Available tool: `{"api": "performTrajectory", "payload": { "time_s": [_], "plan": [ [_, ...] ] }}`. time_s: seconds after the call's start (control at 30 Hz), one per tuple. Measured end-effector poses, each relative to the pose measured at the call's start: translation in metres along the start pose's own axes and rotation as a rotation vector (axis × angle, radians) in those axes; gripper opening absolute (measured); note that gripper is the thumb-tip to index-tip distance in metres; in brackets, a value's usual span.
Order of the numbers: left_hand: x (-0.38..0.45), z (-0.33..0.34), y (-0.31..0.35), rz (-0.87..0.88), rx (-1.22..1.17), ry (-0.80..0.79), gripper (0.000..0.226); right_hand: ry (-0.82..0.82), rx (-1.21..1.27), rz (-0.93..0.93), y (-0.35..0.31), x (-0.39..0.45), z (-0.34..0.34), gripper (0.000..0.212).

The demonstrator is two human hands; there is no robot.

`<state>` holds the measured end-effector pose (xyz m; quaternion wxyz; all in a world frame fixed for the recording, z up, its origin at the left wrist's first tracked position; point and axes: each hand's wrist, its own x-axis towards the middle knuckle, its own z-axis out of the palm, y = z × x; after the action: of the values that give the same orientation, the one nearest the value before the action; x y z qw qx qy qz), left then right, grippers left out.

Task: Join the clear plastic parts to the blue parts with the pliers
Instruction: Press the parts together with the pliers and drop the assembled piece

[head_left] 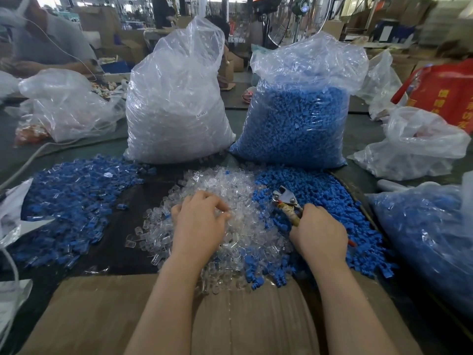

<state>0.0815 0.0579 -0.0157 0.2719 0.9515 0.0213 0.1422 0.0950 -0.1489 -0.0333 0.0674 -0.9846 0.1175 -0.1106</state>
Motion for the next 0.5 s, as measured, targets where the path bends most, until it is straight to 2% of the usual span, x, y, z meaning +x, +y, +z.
{"api": "performTrajectory", "payload": {
  "time_s": [0.13,0.27,0.4,0.5],
  "plan": [
    [0.001,0.004,0.002,-0.005,-0.110,0.028,0.008,0.085,0.090,0.014,0.002,0.001,-0.001,0.012],
    [0.001,0.005,0.004,-0.007,-0.171,0.028,0.010,0.119,0.244,0.025,0.000,0.002,-0.004,0.018],
    [-0.002,0.002,0.009,0.013,-0.353,0.029,0.018,0.121,0.374,-0.008,-0.003,0.002,-0.006,0.021],
    [-0.004,0.001,0.013,-0.030,-0.568,-0.031,0.025,0.099,0.480,0.005,-0.006,0.002,-0.006,0.025]
  ]
}}
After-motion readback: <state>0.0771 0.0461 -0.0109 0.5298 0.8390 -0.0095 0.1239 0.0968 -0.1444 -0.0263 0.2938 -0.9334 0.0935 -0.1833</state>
